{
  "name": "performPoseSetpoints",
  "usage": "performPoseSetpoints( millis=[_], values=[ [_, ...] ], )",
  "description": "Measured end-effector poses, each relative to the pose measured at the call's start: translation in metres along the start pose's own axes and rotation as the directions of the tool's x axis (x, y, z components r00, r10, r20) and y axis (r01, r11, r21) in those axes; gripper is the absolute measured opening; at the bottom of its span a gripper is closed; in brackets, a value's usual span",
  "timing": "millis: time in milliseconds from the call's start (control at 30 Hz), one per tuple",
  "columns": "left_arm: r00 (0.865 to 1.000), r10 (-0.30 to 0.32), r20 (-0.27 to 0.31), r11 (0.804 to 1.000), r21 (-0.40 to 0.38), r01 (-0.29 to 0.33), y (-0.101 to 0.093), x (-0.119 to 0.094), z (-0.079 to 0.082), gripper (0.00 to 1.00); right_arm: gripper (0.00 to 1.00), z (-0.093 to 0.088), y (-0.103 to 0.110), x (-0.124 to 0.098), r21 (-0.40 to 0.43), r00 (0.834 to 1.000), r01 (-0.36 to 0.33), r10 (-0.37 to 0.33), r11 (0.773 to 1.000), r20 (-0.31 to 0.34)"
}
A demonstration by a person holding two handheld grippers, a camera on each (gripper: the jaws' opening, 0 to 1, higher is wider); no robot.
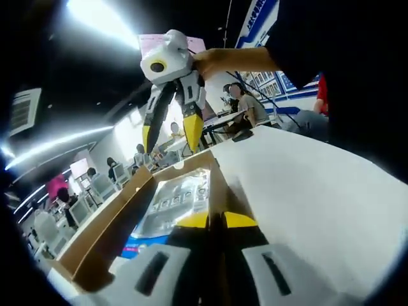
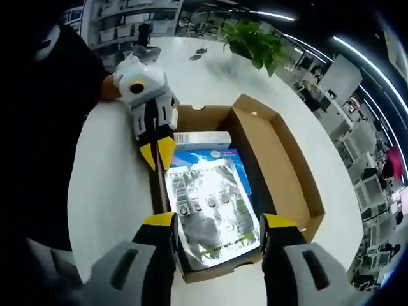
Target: Operate the shoe box by opening the lid, removing the specified soft item, and placing it in the target area until the item is outside and the box remains undamaged.
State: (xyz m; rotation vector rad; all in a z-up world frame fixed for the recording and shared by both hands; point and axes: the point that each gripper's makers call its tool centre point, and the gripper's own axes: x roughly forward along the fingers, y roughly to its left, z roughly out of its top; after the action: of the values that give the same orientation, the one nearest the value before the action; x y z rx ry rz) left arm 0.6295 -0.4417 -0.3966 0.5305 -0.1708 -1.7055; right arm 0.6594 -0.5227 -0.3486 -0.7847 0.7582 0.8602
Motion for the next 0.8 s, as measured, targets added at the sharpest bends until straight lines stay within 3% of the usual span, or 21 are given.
performPoseSetpoints(
  millis=[267,500,700,800],
  values=[
    [1.000,0.001,0.000,1.000,0.000,-0.001,0.000,0.000,0.000,0.06,0.53,-0.009,0.007,0.008,-0.036,0.999,-0.045,0.044,0.998,-0.028],
    [1.000,0.001,-0.001,1.000,-0.002,-0.001,0.000,-0.001,0.000,0.06,0.56,-0.021,-0.001,0.014,-0.068,0.994,-0.090,0.086,0.994,-0.061],
    [1.000,0.001,-0.002,1.000,-0.002,-0.001,-0.001,-0.001,0.000,0.06,0.57,-0.023,0.010,0.018,-0.177,0.981,-0.182,0.167,0.967,-0.094],
    [1.000,0.001,-0.002,1.000,-0.002,-0.001,-0.001,-0.001,0.001,0.06,0.58,-0.023,0.010,0.022,-0.179,0.979,-0.196,0.181,0.964,-0.099]
  ],
)
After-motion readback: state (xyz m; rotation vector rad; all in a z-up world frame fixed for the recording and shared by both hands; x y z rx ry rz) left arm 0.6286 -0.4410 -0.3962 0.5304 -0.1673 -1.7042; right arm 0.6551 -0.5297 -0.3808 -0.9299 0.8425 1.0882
